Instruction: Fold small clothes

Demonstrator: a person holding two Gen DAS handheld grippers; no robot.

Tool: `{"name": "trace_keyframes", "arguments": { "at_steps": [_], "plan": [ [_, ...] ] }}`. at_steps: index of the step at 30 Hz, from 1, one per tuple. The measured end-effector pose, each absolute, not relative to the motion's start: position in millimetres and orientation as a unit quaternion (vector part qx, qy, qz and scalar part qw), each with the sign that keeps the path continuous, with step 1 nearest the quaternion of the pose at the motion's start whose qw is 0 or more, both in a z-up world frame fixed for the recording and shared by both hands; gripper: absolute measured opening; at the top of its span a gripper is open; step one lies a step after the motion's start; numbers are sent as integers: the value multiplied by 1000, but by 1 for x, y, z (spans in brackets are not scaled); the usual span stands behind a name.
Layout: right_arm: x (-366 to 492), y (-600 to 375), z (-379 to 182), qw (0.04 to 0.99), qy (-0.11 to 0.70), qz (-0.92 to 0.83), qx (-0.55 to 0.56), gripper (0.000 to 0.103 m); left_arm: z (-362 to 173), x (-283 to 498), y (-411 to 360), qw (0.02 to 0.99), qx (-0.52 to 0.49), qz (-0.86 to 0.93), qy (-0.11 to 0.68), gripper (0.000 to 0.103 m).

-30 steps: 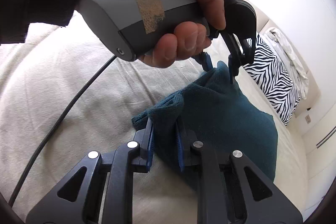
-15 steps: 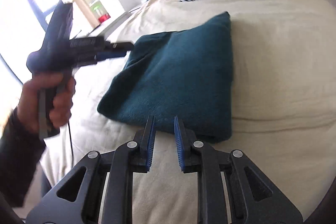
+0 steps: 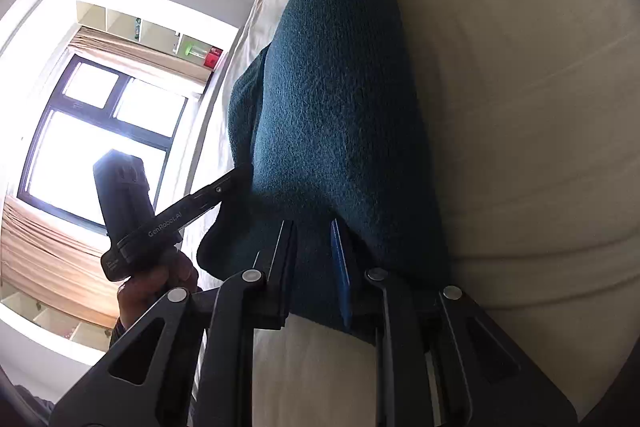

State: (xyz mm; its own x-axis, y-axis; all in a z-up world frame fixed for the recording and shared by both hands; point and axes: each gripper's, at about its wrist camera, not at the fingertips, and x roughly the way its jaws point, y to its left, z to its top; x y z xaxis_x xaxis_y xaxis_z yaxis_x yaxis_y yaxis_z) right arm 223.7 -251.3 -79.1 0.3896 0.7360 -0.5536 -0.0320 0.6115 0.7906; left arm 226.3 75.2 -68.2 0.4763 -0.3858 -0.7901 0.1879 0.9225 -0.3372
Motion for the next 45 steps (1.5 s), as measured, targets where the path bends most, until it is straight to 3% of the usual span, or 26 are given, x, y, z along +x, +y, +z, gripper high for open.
{"name": "trace_keyframes", "arguments": {
  "at_steps": [4,8,11,13,19,26,31,35,40,45],
  "plan": [
    [225,-267,-49,767,467,253,359,18,-70,227,81,847,-124,-174,486,20],
    [279,-265,-30,764,458,260,373,18,-71,228,86,845,-129,-179,486,16],
    [326,-260,-48,743,470,246,408,17,-73,228,92,842,-138,-183,488,13],
    [347,-267,-75,726,489,226,428,0,-75,229,96,840,-147,-186,489,11],
    [347,-264,-69,751,492,210,387,0,-76,227,97,841,-155,-188,484,10],
    [382,-210,-26,736,495,262,380,23,-78,224,101,837,-163,-195,485,10],
    [417,-142,-59,681,549,300,380,22,-82,225,108,830,-179,-209,485,10],
    [428,-128,-79,700,548,281,361,9,-85,224,113,827,-190,-216,483,9],
    [419,-127,-53,733,541,266,316,15,-84,220,113,827,-190,-218,482,9],
    [394,-179,-37,748,514,249,339,16,-84,218,115,825,-193,-219,484,9]
  ]
}}
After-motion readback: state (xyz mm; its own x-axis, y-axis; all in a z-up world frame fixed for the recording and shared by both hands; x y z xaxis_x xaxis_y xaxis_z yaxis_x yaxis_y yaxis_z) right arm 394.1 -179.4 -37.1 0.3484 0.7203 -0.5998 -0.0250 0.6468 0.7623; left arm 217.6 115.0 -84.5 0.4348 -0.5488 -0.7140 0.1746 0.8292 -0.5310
